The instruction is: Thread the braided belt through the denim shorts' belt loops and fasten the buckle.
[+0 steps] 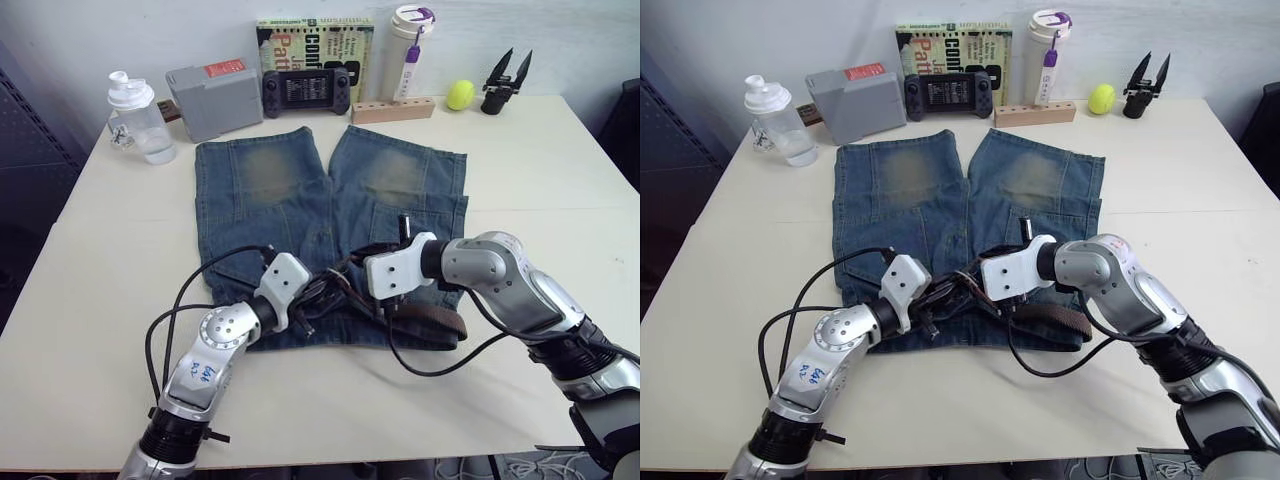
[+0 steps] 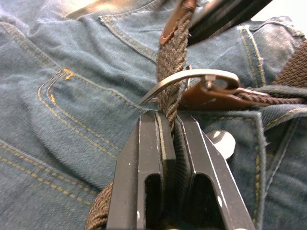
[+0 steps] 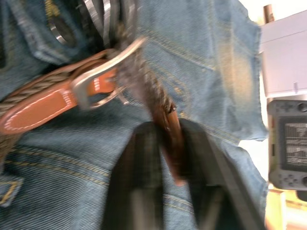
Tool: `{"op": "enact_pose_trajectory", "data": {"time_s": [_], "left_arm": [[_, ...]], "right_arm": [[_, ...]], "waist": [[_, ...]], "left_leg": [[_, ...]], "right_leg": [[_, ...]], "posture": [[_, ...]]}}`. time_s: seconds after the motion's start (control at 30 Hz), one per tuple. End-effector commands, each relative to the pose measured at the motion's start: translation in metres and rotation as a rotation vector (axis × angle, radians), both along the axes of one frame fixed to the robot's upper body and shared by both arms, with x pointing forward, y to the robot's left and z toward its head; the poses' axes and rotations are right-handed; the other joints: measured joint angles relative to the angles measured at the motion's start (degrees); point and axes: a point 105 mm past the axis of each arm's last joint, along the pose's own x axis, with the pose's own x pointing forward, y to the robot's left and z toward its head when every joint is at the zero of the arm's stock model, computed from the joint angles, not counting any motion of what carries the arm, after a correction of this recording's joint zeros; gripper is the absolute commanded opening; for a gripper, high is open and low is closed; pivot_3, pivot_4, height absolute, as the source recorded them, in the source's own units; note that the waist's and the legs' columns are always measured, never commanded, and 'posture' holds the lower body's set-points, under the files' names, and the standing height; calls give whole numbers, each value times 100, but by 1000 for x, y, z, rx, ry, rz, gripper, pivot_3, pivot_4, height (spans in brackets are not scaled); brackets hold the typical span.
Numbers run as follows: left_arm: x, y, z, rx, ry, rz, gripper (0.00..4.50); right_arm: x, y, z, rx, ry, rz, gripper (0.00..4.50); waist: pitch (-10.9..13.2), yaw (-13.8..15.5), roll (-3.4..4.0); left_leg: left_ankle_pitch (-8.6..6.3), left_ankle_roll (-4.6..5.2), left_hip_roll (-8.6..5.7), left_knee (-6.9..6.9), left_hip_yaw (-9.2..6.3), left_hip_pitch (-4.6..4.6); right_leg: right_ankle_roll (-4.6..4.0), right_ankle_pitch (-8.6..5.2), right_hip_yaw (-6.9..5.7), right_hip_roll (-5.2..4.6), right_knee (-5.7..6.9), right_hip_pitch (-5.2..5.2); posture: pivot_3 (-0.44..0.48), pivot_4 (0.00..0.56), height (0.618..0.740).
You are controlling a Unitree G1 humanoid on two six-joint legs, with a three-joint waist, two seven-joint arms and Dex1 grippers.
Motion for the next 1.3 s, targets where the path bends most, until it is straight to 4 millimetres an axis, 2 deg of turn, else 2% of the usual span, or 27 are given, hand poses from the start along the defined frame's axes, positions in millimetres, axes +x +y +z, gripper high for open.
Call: {"op": "enact_pose_trajectory", "data": {"time_s": [0.03, 0.1, 0.17, 0.2, 0.23, 0.27, 0.37, 0.5, 0.57, 0.63, 0.73, 0.9, 0.93, 1.03, 1.23, 1.3], "left_arm": [[-4, -4, 7, -9, -36, -23, 0], [-4, -2, 9, -22, -36, -20, 0], [-7, -1, 12, -51, -31, -28, 840], [-10, -1, 14, -69, -26, -46, 1110], [-14, 0, 16, -80, -19, -66, 1751], [-17, 3, 18, -81, -15, -76, 2063], [-27, 22, 22, -99, 37, -120, 3291], [-45, 57, 34, -183, 123, -196, 3291], [-46, 80, 34, -197, 171, -194, 3291], [-40, 96, 32, -190, 186, -160, 3291], [-17, 114, 21, -159, 203, -46, 2504], [0, 124, -9, 6, 264, 19, 484], [2, 127, -19, 90, 266, 26, 117], [4, 131, -32, 209, 265, 21, 117], [3, 129, -32, 214, 256, -5, 117], [3, 129, -33, 222, 254, -8, 117]], "right_arm": [[-3, 1, 2, 10, -8, 9, 41], [-2, 1, 1, 15, -8, 2, 41], [-2, 0, 2, 27, -9, -5, 0], [-2, 0, 3, 33, -10, -8, 0], [-2, 0, 3, 41, -10, -12, 0], [-2, 0, 4, 47, -12, -17, 0], [-1, -2, 6, 71, -20, -37, 0], [-1, -7, 10, 105, -33, -67, 0], [-2, -8, 11, 127, -35, -77, 0], [-3, -9, 11, 138, -40, -84, 0], [-4, -10, 12, 158, -52, -93, 0], [-8, -14, 15, 181, -68, -99, 0], [-8, -18, 16, 188, -68, -110, 0], [-8, -32, 25, 230, -71, -146, 0], [-4, -98, 59, 394, -88, -316, 0], [-4, -108, 66, 429, -94, -340, 0]], "waist": [[0, -6, 0], [0, -2, 0], [0, -6, 0], [0, -8, 0], [0, -9, 0], [0, -12, 0], [0, -17, 0], [1, -45, 2], [2, -31, 0], [2, -12, 0], [2, -1, 0], [3, -27, 0], [3, -26, -1], [2, -2, 0], [0, 8, 4], [-1, 4, 5]], "left_leg": [[0, 0, 0, 0, 1, 0], [0, 0, 0, 0, 0, 0], [0, 0, 0, 0, 1, 0], [0, 0, 1, 0, 1, 0], [0, 0, 2, 0, 0, 0], [0, 0, 2, 0, 0, 0], [0, 0, 6, 0, -2, 0], [0, 0, 33, -1, -13, 0], [0, 0, 34, 0, -14, -1], [0, 0, 35, 2, -13, -1], [0, -1, 26, 3, -4, 0], [-1, -1, 2, -8, 2, 1], [0, -1, 2, -9, 3, 0], [0, -2, 3, -8, 6, 3], [1, -3, 2, -4, 4, 10], [1, -3, 2, -4, 7, 12]], "right_leg": [[0, 0, 1, 0, 0, 0], [0, 0, 1, 0, 0, 0], [0, 0, 1, 0, 0, 0], [0, 0, 1, 1, 0, 0], [0, 0, 1, 0, 0, -1], [0, 0, 2, 0, 0, -1], [0, 0, 2, 2, 0, -1], [-2, -1, 3, 4, 0, -4], [-2, -1, 1, 4, -2, -3], [-2, -1, 2, 5, -2, -2], [-2, -1, 2, 5, -1, -1], [-2, -1, 3, 10, -6, -1], [-2, -1, 2, 12, -6, -2], [-2, -1, 4, 13, -4, -1], [-2, -1, 6, 7, 1, 6], [-2, -1, 7, 7, 2, 6]], "posture": [[0, 150, 726], [0, 150, 726], [0, 150, 726], [0, 150, 726], [0, 150, 726], [0, 150, 726], [0, 150, 726], [0, 150, 726], [0, 150, 726], [0, 150, 726], [0, 150, 726], [0, 150, 726], [0, 150, 726], [0, 150, 726], [0, 150, 726], [0, 150, 726]]}}
